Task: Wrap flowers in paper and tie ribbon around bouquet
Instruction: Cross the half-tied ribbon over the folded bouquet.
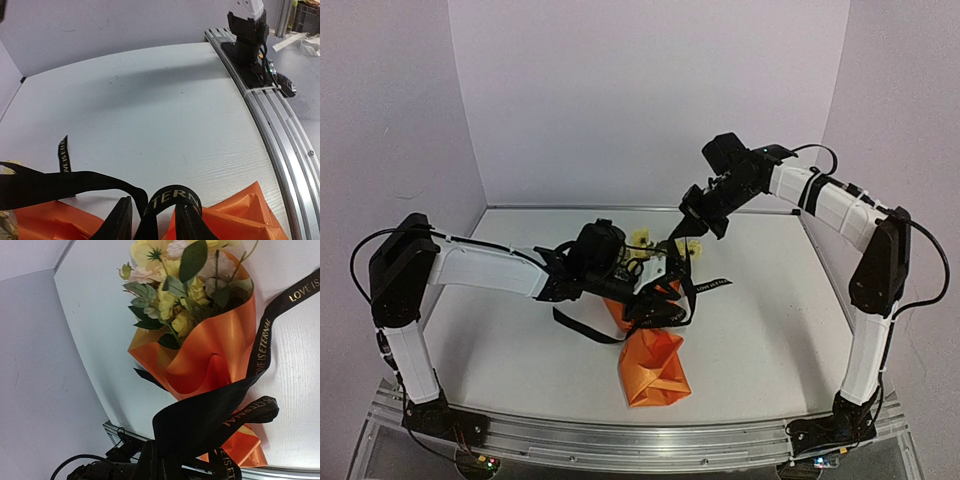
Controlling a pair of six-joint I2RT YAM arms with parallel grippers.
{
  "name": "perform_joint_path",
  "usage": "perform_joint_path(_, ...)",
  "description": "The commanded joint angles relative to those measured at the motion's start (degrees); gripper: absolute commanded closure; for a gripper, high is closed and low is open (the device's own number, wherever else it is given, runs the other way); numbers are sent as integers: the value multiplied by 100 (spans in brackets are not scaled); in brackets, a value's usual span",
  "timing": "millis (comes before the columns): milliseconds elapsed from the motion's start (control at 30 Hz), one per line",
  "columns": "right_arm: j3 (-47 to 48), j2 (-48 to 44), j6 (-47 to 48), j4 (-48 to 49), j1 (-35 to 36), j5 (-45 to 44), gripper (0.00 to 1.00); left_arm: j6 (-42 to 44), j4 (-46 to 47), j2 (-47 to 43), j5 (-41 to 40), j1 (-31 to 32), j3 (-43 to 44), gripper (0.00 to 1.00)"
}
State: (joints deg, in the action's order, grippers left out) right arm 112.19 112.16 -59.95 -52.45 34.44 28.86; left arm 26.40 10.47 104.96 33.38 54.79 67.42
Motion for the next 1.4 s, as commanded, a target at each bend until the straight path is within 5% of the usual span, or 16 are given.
perform_joint_path(0,-160,-324,413,-293,6,-208,100,547,-965,379,72,230,600,76)
perform_joint_path(167,-171,-335,453,-342,4,-179,100,368,-862,569,-167,251,675,83)
perform_joint_path(300,-171,-350,498,-392,8,-187,100,230,-479,414,-385,248,414,53)
perform_joint_path(367,-180,-355,529,-411,3,-188,100,235,-333,320,-558,243,266,48)
perform_joint_path(933,272,-199,1304,-388,183,856,100,-1362,1467,-854,85,-876,-716,46)
perform_joint_path(1367,22,-604,2529,-292,610,1740,100,-781,1683,-481,773,-1215,-460,46)
